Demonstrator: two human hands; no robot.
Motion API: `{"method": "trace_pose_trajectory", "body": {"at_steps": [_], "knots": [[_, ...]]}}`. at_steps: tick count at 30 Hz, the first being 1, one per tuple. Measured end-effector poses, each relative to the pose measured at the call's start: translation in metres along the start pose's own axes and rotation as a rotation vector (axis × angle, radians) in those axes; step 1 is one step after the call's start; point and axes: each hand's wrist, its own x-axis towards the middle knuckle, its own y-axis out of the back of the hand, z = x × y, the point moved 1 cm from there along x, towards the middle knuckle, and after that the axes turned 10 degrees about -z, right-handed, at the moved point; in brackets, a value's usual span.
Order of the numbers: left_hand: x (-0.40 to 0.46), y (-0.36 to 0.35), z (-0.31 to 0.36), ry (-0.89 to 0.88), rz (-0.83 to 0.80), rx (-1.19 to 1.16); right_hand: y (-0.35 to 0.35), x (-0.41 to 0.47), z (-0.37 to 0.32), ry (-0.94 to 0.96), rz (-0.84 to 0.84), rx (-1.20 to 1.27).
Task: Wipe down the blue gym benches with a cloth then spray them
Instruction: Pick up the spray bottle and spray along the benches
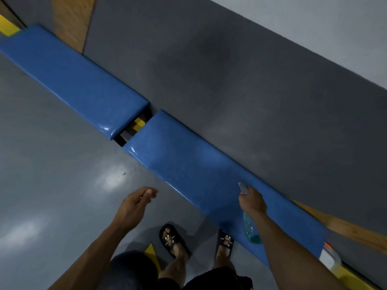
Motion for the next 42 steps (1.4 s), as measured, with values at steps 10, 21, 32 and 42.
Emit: {"method": "trace_pose_trajectory", "body": {"at_steps": [10,21,32,42], "knots": [[0.002,0.044,-0.014,0.016,0.030,-0.025,-0.095,-0.038,-0.080,0.246,-0.266,-0.064],[0.023,0.090,-0.019,0.074,0.075,-0.036,-0.064,0.026,-0.141,0.136,-0.144,-0.018],[0.092,0.121,0.026,0.073,0.044,0.029,0.001,0.089,-0.173,0.088,-0.086,-0.067],[0.114,0.145,0.033,0.105,0.098,-0.042,-0.074,0.063,-0.209,0.294,-0.403,-0.151]]}}
